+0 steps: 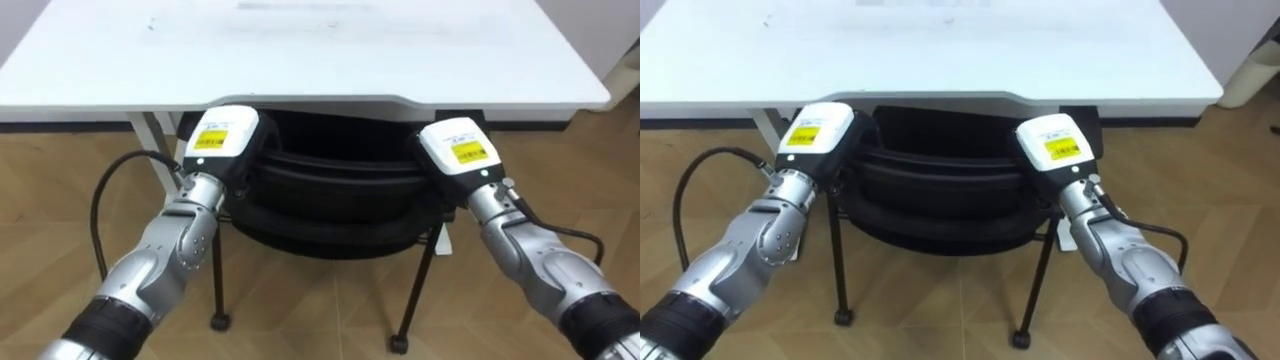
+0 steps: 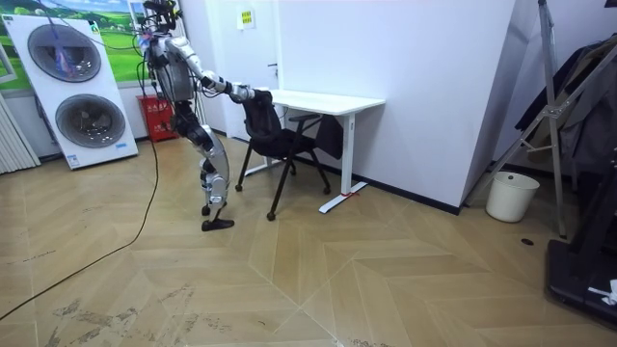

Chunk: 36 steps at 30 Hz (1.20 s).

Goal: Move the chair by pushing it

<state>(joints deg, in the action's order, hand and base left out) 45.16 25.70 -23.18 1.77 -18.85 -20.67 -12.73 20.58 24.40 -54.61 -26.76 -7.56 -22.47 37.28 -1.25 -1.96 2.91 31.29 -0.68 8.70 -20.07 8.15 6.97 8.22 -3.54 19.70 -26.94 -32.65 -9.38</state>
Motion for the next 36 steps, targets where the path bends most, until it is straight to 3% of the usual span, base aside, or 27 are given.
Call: enactJointTargets(steps=[1,2,3,7,12,15,23,26,28,31,33,34,35,36], left_arm=[[0,-2,4,75,0,0,-7,0],[-1,-4,9,42,0,2,-19,-1],[-1,-4,16,0,-1,10,-21,-4],[-5,-40,58,0,-1,33,-62,-1],[-550,-157,203,0,16,299,-102,95],[-654,-239,163,0,52,306,-102,89],[-743,-397,163,0,67,327,-118,101],[-706,-418,155,0,75,338,-338,161],[-590,-506,159,0,77,261,-380,227],[-183,-722,161,0,118,71,-580,534],[82,-857,160,0,331,-239,-704,800],[147,-875,160,0,382,-298,-719,810],[365,-1057,160,0,458,-458,-723,858],[577,-1304,160,0,635,-650,-730,938]], right_arm=[[9,0,1,0,8,1,-3,-1],[32,0,0,14,12,11,-22,1],[41,0,-6,52,12,17,-54,5],[35,0,-145,256,116,194,-133,36],[35,0,-211,357,117,468,-349,278],[46,0,-196,364,119,579,-356,249],[-89,0,-210,355,175,596,-380,96],[-255,0,-177,361,190,560,-473,93],[-444,0,-71,351,208,482,-522,-15],[-917,0,488,291,233,122,-614,-315],[-1103,0,917,254,236,-153,-691,-612],[-1129,0,967,248,268,-201,-711,-650],[-1266,0,1108,207,468,-298,-717,-876],[-1413,0,1454,47,566,-403,-720,-1062]], waist=[[3,0,0],[3,-1,1],[3,-1,0],[13,-2,-14],[50,-6,-32],[76,-5,-28],[73,-5,-12],[58,-1,-12],[63,4,-11],[179,13,13],[258,2,34],[260,0,37],[248,-2,55],[264,-3,57]], left_leg=[[-1,9,5,7,7,-7],[-30,17,58,24,12,-60],[-100,41,69,69,27,-66],[-244,86,163,83,57,-77],[-388,132,200,123,69,-164],[-419,143,212,129,75,-169],[-467,155,285,163,81,-164],[-453,160,292,148,77,-155],[-416,166,290,83,72,-147],[-457,178,292,25,-6,-171],[-512,169,269,40,-98,-170],[-535,156,229,39,-124,-161],[-623,137,177,41,-198,-159],[-720,130,129,43,-281,-157]], right_leg=[[12,6,-3,15,0,-8],[41,20,-11,47,0,-23],[62,44,-20,100,9,-36],[66,98,-90,197,99,-101],[84,182,-178,261,221,-81],[77,208,-200,274,293,-68],[74,212,-225,341,313,-117],[73,203,-246,347,305,-138],[73,192,-252,346,270,-201],[49,154,-339,317,295,-265],[-2,125,-425,300,388,-245],[-46,115,-464,299,443,-227],[-93,85,-553,252,596,-195],[-161,77,-638,235,736,-161]], base=[[-12],[-13],[-14],[-15],[-3],[-1],[-3],[0],[0],[0],[0],[0],[6],[9]])
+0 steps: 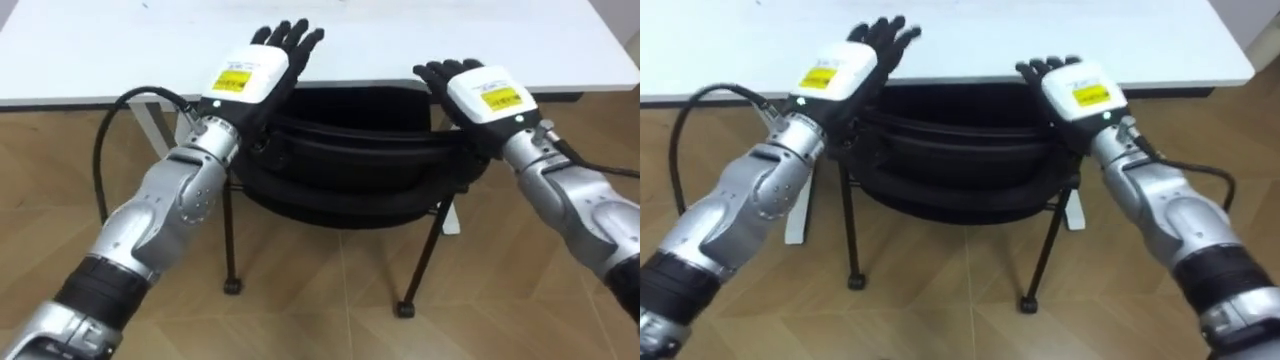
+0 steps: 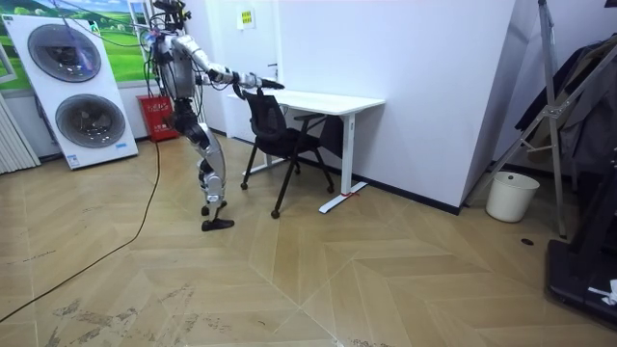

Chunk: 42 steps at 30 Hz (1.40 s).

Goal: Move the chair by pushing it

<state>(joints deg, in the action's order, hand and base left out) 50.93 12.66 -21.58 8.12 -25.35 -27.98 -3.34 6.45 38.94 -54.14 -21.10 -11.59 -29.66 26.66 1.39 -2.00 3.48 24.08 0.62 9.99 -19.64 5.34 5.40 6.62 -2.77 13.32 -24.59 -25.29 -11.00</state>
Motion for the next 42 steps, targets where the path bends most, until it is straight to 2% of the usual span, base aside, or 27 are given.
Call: enactJointTargets(steps=[1,2,3,4,5,6,7,8,9,11,12,15,17,19,22,24,26,27,28,30,31,33,34,36,37,39,42], left_arm=[[27,-169,1,0,94,-148,0,19],[11,-692,131,0,289,-499,-67,9],[-152,-948,476,0,396,-619,-372,-224],[-266,-971,695,0,384,-631,-588,-428],[-402,-1115,1298,0,296,-691,-880,-893],[-470,-1272,1747,0,190,-861,-1259,-1320],[-554,-1310,1841,0,143,-938,-1498,-1492],[-611,-1453,2035,0,103,-992,-1753,-1747],[-741,-1797,2337,0,124,-1072,-1673,-1959],[-993,-2197,2837,0,138,-1373,-1142,-2255],[-1081,-2255,3150,0,68,-1583,-856,-2359],[-1083,-2259,4078,0,-73,-1939,-191,-2592],[-1164,-2269,4572,0,-135,-1944,165,-2843],[-1310,-2269,4941,0,-154,-1945,551,-3068],[-1446,-2277,5861,0,-16,-1955,1700,-3460],[-1940,-2198,6487,0,2,-1871,2594,-3750],[-2438,-2143,6885,0,67,-1551,3236,-4006],[-2633,-2027,7012,0,86,-1214,3584,-4182],[-2728,-1961,7023,0,86,-1046,3696,-4230],[-3302,-1872,7033,0,90,-461,4158,-4406],[-3415,-1862,7025,0,101,-313,4311,-4470],[-4165,-1713,6840,0,157,356,4812,-4568],[-4410,-1582,6752,0,185,499,4899,-4598],[-5158,-655,6306,0,176,933,5132,-4557],[-5285,-353,6217,0,175,1026,5155,-4505],[-5867,764,6023,0,180,1325,5325,-4192],[-6344,1840,5681,0,185,1556,5646,-3697]], right_arm=[[-87,0,195,-2,48,-40,0,-93],[-302,0,594,-15,48,-162,0,-275],[-394,0,798,43,50,-261,0,-410],[-411,0,865,118,51,-261,-9,-541],[-410,0,1002,454,179,-259,-128,-1048],[-233,0,1121,1079,596,-252,-473,-1485],[-23,0,1157,1389,797,-214,-756,-1469],[404,0,1209,1779,1373,41,-1192,-1431],[748,0,1282,2042,1992,306,-1379,-1589],[1258,0,1463,2155,2806,426,-1419,-1712],[1531,0,1582,2283,3149,492,-1378,-1733],[2009,0,1873,2344,3817,511,-1015,-1749],[2195,0,2082,2587,4174,522,-687,-1818],[2383,0,2112,2892,4468,516,-343,-1884],[2693,0,2126,3416,5476,470,903,-2089],[2889,0,2067,4108,6248,454,1882,-2104],[3038,0,1739,4814,6711,380,2568,-2178],[3139,0,1448,5113,6993,332,2926,-2188],[3189,0,1299,5296,7150,318,3116,-2190],[3389,0,531,6142,7707,291,3927,-2219],[3439,0,285,6313,7771,281,4136,-2261],[3463,0,-855,7229,7726,204,5048,-2418],[3457,0,-1146,7447,7597,185,5247,-2383],[3170,0,-2055,8278,6997,209,5828,-1759],[3063,0,-2222,8518,6892,256,5921,-1541],[2661,0,-2827,9261,6690,330,6057,-509],[2068,0,-3102,9752,6399,386,6052,1303]], waist=[[16,-2,4],[5,-11,23],[-43,-46,94],[-90,-65,145],[-235,-58,202],[-315,-54,206],[-304,-52,216],[-276,-5,221],[-229,96,196],[-247,200,191],[-254,218,197],[-296,252,187],[-338,259,144],[-404,269,94],[-502,281,56],[-562,273,35],[-575,264,8],[-585,272,-38],[-591,282,-57],[-590,285,-80],[-600,285,-85],[-548,290,-111],[-525,283,-127],[-401,272,-185],[-385,278,-215],[-418,272,-306],[-586,277,-288]], left_leg=[[-47,2,-3,18,-33,-2],[-130,-5,-28,54,-95,-17],[-284,-4,-72,194,-179,-63],[-384,-12,-71,310,-221,-101],[-556,-25,-60,488,-263,-122],[-691,-60,-17,589,-251,-112],[-745,-69,7,639,-256,-103],[-853,-81,-42,761,-262,-113],[-938,-89,-76,900,-263,-120],[-918,-73,-102,1075,-218,-165],[-918,-89,-180,1180,-169,-222],[-909,-114,-261,1257,-81,-241],[-940,-110,-299,1252,-78,-274],[-1014,-101,-317,1311,-68,-318],[-1141,-101,-298,1363,-68,-375],[-1154,-106,-210,1400,-33,-389],[-1204,-108,-162,1489,-4,-408],[-1244,-109,-141,1557,45,-418],[-1244,-100,-136,1567,68,-426],[-1272,-93,-104,1593,91,-449],[-1292,-93,-89,1617,91,-452],[-1352,-88,-56,1665,114,-465],[-1376,-88,-41,1694,115,-464],[-1403,-89,63,1786,161,-446],[-1402,-84,73,1793,176,-449],[-1343,-77,74,1821,246,-460],[-1237,-93,53,1814,312,-424]], right_leg=[[-12,-4,-23,-2,71,11],[-24,-10,-55,-13,137,42],[4,-8,-65,-60,171,150],[32,-1,-55,-75,176,230],[39,8,-47,-64,246,355],[31,72,-14,-82,325,443],[28,65,-34,-110,387,507],[-15,77,-61,-130,546,653],[-40,114,-76,-135,690,796],[-70,110,-103,-173,849,1062],[-83,148,-80,-267,964,1267],[-157,192,-109,-359,1232,1501],[-164,218,-135,-409,1307,1553],[-160,253,-149,-439,1398,1631],[-157,302,-140,-433,1476,1647],[-136,329,-122,-351,1481,1644],[-113,358,-104,-285,1483,1692],[-107,388,-79,-223,1484,1719],[-101,401,-64,-209,1483,1720],[-79,429,-43,-161,1479,1714],[-76,432,-41,-139,1477,1715],[-70,453,-28,-33,1469,1729],[-70,453,-28,18,1465,1732],[-75,451,-27,260,1443,1706],[-69,455,-17,273,1439,1714],[-46,470,57,328,1416,1772],[30,474,153,295,1331,1780]], base=[[11],[16],[18],[12],[-7],[-21],[-17],[0],[18],[32],[35],[19],[14],[4],[0],[-12],[-15],[-14],[-10],[-5],[-8],[-7],[-18],[-32],[-18],[-3],[4]])
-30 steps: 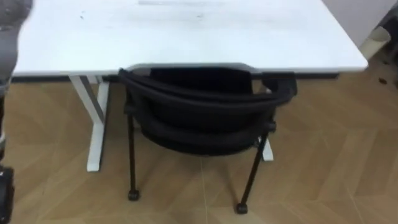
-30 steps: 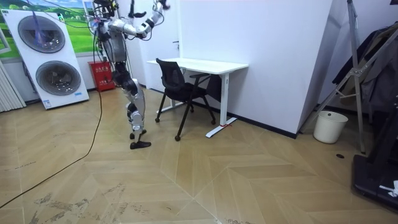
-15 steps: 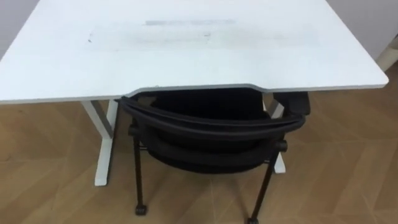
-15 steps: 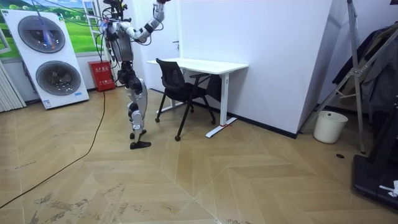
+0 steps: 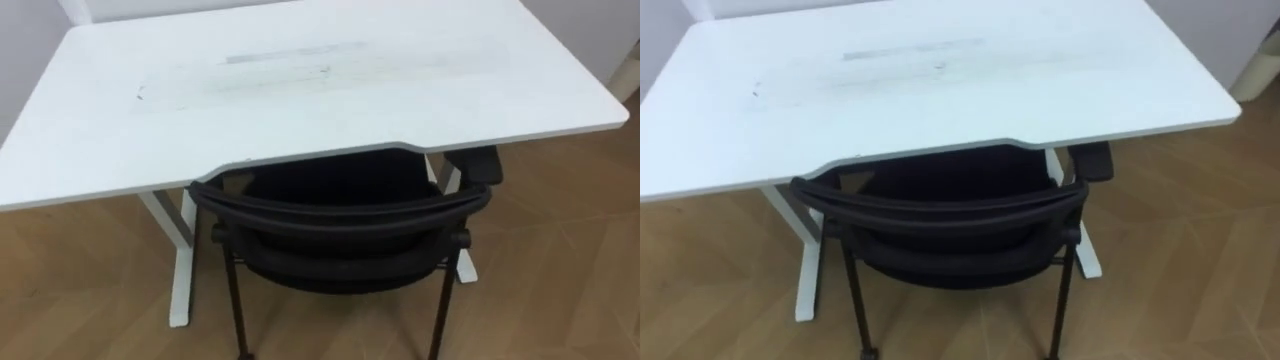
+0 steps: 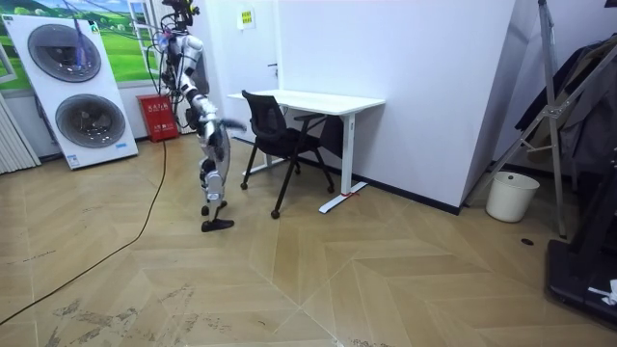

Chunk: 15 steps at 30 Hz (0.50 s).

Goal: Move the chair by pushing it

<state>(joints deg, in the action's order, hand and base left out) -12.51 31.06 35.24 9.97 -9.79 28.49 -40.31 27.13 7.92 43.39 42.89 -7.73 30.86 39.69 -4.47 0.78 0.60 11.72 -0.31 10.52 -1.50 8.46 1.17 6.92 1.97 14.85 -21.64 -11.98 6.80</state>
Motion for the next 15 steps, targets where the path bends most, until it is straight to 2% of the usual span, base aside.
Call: enactJointTargets(steps=[1,2,3,5,7,9,12,13,15], left_arm=[[-104,229,-40,0,-1,37,21,113],[-255,695,-191,0,-3,44,39,312],[-292,1152,-319,0,0,47,-19,517],[-309,1733,-637,0,-6,55,-50,847],[-377,2276,-982,0,-87,74,-175,1264],[-366,2904,-1523,0,-243,69,-396,1832],[-365,3629,-2048,0,-485,81,-729,2458],[-365,3742,-2117,0,-548,84,-778,2578],[-364,3965,-2203,0,-887,125,-899,2904]], right_arm=[[-114,0,-11,30,-2,18,-37,314],[-328,0,-20,34,-57,20,-79,889],[-550,0,-31,15,-180,13,-84,1428],[-921,0,-62,-87,-399,42,-153,2024],[-1257,0,-70,-140,-640,159,-279,2417],[-1706,0,-65,-599,-1224,397,-559,2755],[-2240,0,-73,-823,-1927,668,-1023,2959],[-2316,0,-73,-879,-2075,726,-1111,2958],[-2589,0,-70,-1171,-2393,904,-1437,2963]], waist=[[-22,15,20],[-57,11,8],[-61,28,35],[-56,46,58],[-75,43,47],[-95,38,22],[-34,28,-4],[6,25,-8],[22,13,-23]], left_leg=[[1,0,-5,4,2,-3],[0,0,-14,3,2,-9],[3,0,-18,0,2,-12],[13,-2,-5,18,20,-6],[29,10,8,24,34,-5],[101,16,1,11,69,-5],[95,15,56,48,77,-9],[98,12,82,60,86,-9],[110,14,134,92,111,-10]], right_leg=[[2,2,1,0,0,7],[7,3,1,-21,3,16],[8,3,1,-29,5,19],[3,3,0,-25,20,47],[4,10,-5,-15,20,56],[-1,12,-8,-5,19,73],[-14,14,-8,53,29,75],[-20,11,-10,82,30,74],[-21,14,-12,82,55,101]], base=[[4],[5],[4],[-2],[-2],[0],[-10],[-15],[-4]])
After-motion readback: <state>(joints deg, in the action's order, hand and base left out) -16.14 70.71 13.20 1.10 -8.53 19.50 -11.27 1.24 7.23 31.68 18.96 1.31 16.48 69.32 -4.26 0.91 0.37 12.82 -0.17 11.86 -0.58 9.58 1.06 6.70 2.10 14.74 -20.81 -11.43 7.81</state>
